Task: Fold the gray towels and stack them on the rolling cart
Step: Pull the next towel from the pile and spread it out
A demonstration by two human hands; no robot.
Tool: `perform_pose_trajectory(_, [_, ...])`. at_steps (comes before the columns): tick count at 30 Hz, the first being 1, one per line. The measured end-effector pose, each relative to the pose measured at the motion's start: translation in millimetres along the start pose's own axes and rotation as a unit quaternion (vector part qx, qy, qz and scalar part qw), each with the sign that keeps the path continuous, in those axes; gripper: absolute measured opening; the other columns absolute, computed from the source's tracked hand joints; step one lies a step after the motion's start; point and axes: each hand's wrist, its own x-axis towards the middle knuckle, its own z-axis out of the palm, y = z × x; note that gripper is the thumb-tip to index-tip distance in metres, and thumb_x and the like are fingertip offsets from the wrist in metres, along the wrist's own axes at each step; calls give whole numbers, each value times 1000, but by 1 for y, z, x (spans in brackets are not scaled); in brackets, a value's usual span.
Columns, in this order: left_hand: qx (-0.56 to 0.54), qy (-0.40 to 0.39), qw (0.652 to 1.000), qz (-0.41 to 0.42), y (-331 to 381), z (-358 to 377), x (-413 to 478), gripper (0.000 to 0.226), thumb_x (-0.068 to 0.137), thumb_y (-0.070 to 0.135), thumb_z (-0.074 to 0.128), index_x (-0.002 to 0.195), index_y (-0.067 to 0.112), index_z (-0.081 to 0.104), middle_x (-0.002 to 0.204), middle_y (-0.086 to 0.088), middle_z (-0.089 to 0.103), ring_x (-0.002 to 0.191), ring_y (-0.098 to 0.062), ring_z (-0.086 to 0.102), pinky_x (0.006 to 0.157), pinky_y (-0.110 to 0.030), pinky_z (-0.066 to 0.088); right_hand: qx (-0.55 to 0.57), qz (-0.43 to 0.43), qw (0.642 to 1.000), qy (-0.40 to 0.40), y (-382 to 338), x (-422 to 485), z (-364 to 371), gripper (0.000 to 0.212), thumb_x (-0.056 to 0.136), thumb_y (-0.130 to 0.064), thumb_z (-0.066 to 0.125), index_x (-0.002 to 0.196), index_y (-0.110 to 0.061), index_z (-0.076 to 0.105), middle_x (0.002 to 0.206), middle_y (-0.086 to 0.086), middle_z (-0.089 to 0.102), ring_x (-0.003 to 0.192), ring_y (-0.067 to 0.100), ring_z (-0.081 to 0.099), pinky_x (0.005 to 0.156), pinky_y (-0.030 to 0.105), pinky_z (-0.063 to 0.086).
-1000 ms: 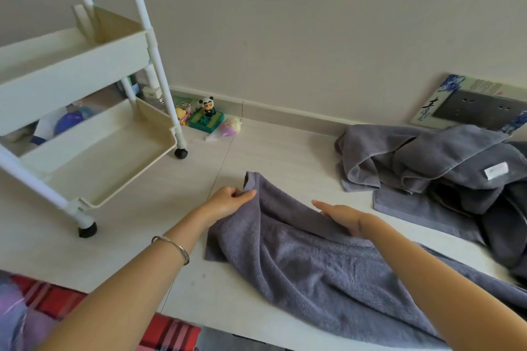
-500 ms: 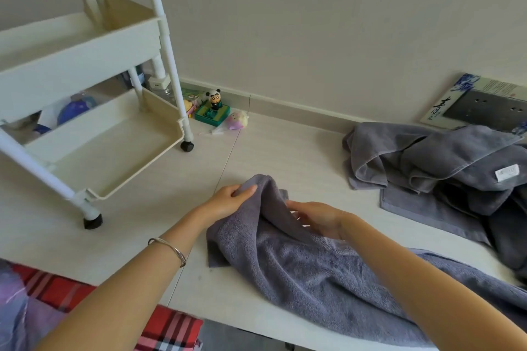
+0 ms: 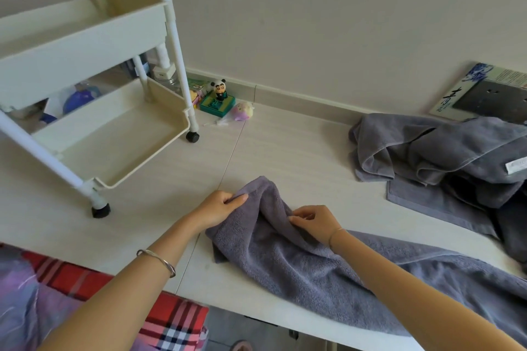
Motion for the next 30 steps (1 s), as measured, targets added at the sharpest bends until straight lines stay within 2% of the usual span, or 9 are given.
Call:
perform_pose_trajectory(5, [-99, 39, 994, 21, 18, -19, -14, 43, 93, 43, 53, 60, 15, 49, 62, 6, 49, 58, -5, 47, 53, -16, 34, 37, -83, 991, 97, -37, 4, -29, 7, 88, -16, 64, 84, -20, 68, 79, -4, 68, 73, 6, 60, 66, 3, 41])
perform_pose_trajectory(10, [-201, 44, 978, 41, 36, -50, -28, 34, 91, 42, 55, 93, 13, 73, 92, -3, 74, 86, -11, 68, 75, -19, 50, 85, -208, 952, 207, -148, 50, -80, 4, 89, -13, 63, 87, -11, 66, 68, -19, 62, 57, -17, 52, 63, 4, 38])
perform_pose_trajectory(14, [-277, 101, 955, 33, 27, -80, -28, 41, 87, 51, 59, 97, 14, 73, 95, -9, 74, 93, -22, 68, 91, -31, 51, 63, -278, 935, 211, -240, 101, -84, 15, 87, -10, 64, 98, -1, 70, 87, 3, 65, 58, -14, 54, 68, 7, 44])
perform_pose_trajectory(17, [-207, 150, 967, -2, -3, -99, -20, 47, 81, 62, 59, 92, 19, 75, 95, -8, 74, 91, -23, 68, 92, -35, 49, -40, -250, 948, 191, -245, 142, -53, 16, 86, -13, 64, 97, -5, 72, 96, 11, 70, 83, 11, 62, 83, 28, 50])
perform_pose_trajectory(20, [-57, 222, 972, -55, -35, -104, -7, 45, 92, 47, 53, 83, 5, 67, 78, -12, 65, 73, -20, 55, 67, -30, 39, -167, -177, 955, 168, -207, 160, -12, 25, 90, -21, 57, 114, -17, 65, 118, 8, 64, 114, 25, 55, 95, 33, 43])
perform_pose_trajectory(22, [18, 285, 958, -29, -46, -101, 0, 24, 95, 30, 53, 84, 11, 62, 77, -13, 60, 73, -23, 54, 65, -31, 37, -213, -155, 954, 146, -178, 156, 14, 37, 93, -22, 52, 130, -20, 53, 135, 7, 52, 126, 27, 45, 103, 35, 35])
perform_pose_trajectory(23, [44, 302, 952, -8, -47, -98, -1, 12, 95, 24, 53, 95, 16, 62, 86, -10, 62, 81, -23, 58, 70, -31, 41, -221, -166, 952, 134, -164, 151, 27, 40, 94, -22, 51, 133, -20, 49, 141, 6, 47, 128, 28, 42, 105, 36, 32])
perform_pose_trajectory(27, [282, 350, 884, 126, -43, -81, 3, 47, 95, 29, 49, 138, 11, 43, 139, -7, 47, 125, -25, 45, 104, -39, 38, -270, -242, 930, 66, -116, 122, 65, 46, 97, -34, 46, 142, -25, 39, 153, 2, 28, 140, 25, 26, 115, 41, 19])
perform_pose_trajectory(30, [392, 350, 845, 101, -38, -86, 10, 61, 93, 46, 35, 149, 22, 27, 155, -6, 24, 140, -34, 25, 113, -55, 16, -195, -275, 941, 13, -116, 114, 78, 58, 96, -43, 44, 148, -32, 21, 158, -5, 13, 145, 18, 14, 118, 41, 14])
